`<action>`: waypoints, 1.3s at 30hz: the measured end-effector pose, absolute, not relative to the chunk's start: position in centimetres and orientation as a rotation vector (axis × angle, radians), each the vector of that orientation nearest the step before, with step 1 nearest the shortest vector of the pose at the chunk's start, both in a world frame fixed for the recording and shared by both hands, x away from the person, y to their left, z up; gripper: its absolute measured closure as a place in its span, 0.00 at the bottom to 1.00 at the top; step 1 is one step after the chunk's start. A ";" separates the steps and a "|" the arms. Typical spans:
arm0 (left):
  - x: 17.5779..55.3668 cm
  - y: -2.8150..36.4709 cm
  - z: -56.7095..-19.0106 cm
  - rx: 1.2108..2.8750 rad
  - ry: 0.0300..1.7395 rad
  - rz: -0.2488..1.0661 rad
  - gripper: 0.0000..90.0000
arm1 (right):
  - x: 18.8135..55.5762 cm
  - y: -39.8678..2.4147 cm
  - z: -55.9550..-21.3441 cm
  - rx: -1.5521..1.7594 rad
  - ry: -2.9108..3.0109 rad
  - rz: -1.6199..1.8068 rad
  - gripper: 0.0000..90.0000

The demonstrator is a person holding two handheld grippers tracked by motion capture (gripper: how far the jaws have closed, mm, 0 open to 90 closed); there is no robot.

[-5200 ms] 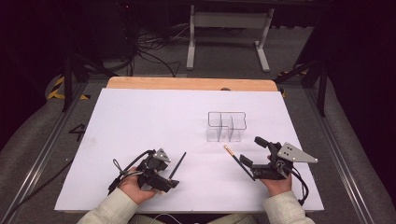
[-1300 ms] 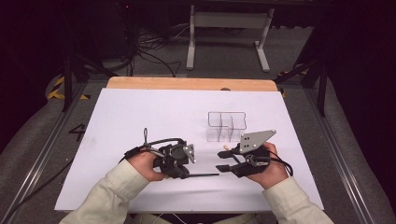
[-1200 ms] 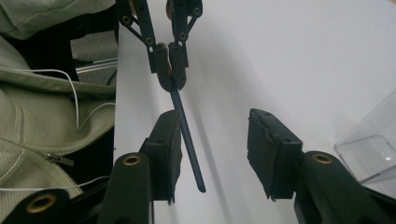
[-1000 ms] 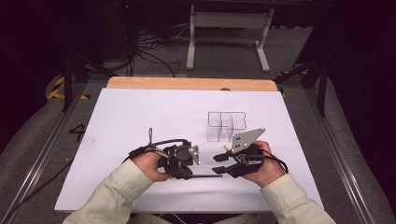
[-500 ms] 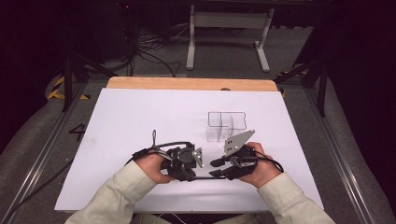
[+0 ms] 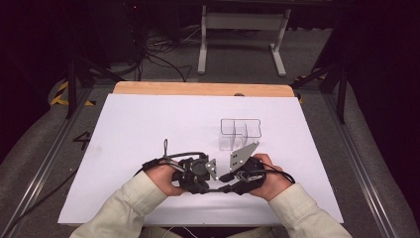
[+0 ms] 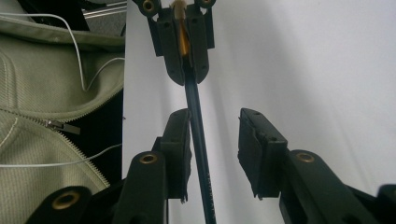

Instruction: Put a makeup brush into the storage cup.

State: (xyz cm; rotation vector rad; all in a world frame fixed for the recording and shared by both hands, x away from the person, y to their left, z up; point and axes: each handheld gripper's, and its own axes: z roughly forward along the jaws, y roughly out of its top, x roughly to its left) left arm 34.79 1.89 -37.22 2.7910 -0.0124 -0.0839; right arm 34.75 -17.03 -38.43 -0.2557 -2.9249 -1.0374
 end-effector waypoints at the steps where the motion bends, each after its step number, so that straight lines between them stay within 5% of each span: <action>1: 34.8 1.9 -37.2 2.790 -0.015 -0.079 0.92 | 34.7 -16.9 -38.6 -0.256 -2.924 -1.022 0.73; 15: 34.8 1.9 -37.1 2.785 -0.020 -0.066 0.92 | 34.7 -15.9 -39.7 -0.195 -2.932 -0.897 0.89; 39: 34.6 2.0 -37.1 2.761 -0.028 -0.072 0.92 | 34.8 -15.8 -40.3 -0.091 -2.927 -0.879 0.93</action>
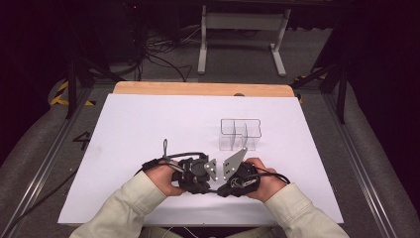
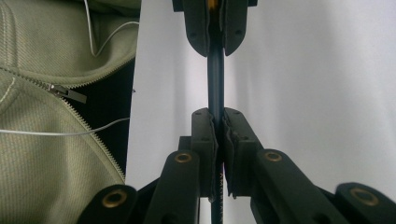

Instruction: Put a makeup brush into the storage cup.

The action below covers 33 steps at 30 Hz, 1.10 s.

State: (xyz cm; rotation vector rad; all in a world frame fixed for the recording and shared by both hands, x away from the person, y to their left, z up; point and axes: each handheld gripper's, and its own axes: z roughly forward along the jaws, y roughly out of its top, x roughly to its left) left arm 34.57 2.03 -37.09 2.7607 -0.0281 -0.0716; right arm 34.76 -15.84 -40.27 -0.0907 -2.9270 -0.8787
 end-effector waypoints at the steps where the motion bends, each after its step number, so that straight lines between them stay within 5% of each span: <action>1: 34.6 2.0 -37.1 2.761 -0.034 -0.072 0.92 | 34.8 -15.8 -40.3 -0.090 -2.925 -0.878 0.93; 10: 34.8 2.3 -36.9 2.729 -0.035 -0.080 0.87 | 34.8 -16.0 -40.2 -0.101 -2.917 -0.882 0.93; 12: 35.0 2.7 -36.6 2.705 -0.024 -0.081 0.73 | 34.8 -16.1 -40.3 -0.104 -2.921 -0.880 0.94; 18: 35.4 4.3 -35.9 2.599 0.046 -0.120 0.53 | 34.8 -16.6 -40.1 -0.134 -2.919 -0.902 0.94; 33: 35.7 8.7 -35.1 2.447 0.143 -0.126 0.34 | 35.0 -18.3 -39.1 -0.203 -2.918 -0.999 0.93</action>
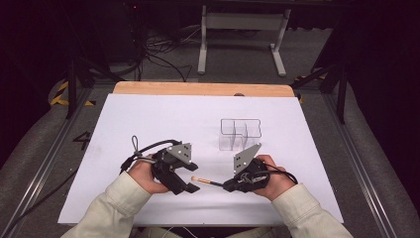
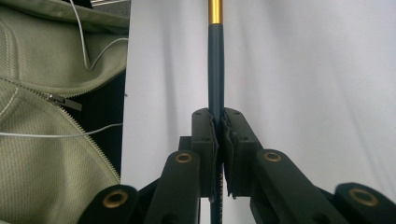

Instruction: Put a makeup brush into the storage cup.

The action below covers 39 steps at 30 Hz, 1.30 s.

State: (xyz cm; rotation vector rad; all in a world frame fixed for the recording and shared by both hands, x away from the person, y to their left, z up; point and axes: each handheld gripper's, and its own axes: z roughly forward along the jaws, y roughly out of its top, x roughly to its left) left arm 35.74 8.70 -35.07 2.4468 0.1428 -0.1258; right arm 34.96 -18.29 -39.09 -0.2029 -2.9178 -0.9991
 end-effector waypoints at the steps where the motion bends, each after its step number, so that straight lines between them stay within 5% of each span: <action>1: 35.7 9.1 -35.1 2.441 0.159 -0.106 0.32 | 34.9 -18.4 -39.0 -0.210 -2.921 -1.003 0.93; 17: 34.9 12.7 -36.7 2.258 0.311 -0.019 0.16 | 35.4 -19.9 -36.7 -0.300 -2.936 -1.150 0.93; 39: 35.5 16.0 -40.0 2.058 0.477 0.014 0.08 | 36.6 -21.1 -34.6 -0.521 -2.891 -1.479 0.93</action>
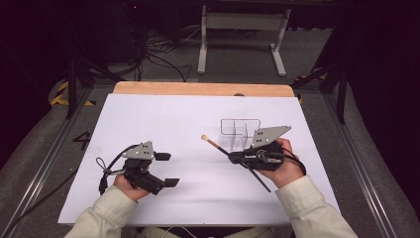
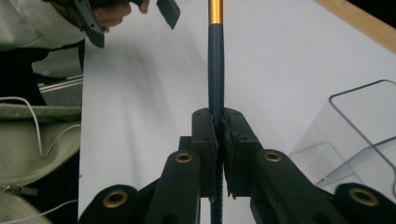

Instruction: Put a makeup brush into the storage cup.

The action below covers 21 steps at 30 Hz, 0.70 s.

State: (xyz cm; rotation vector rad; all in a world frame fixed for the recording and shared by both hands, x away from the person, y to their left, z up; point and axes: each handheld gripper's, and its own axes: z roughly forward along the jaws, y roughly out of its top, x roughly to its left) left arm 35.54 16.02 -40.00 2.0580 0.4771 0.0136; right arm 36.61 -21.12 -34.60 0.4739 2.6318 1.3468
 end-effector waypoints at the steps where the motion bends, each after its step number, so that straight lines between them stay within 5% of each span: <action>1: 35.6 16.2 -40.1 2.048 0.480 0.018 0.07 | 36.7 -21.2 -34.6 0.487 2.618 1.358 0.93; 21: 36.0 17.5 -41.8 1.980 0.534 0.080 0.03 | 38.5 -21.8 -34.4 0.683 2.329 1.533 0.93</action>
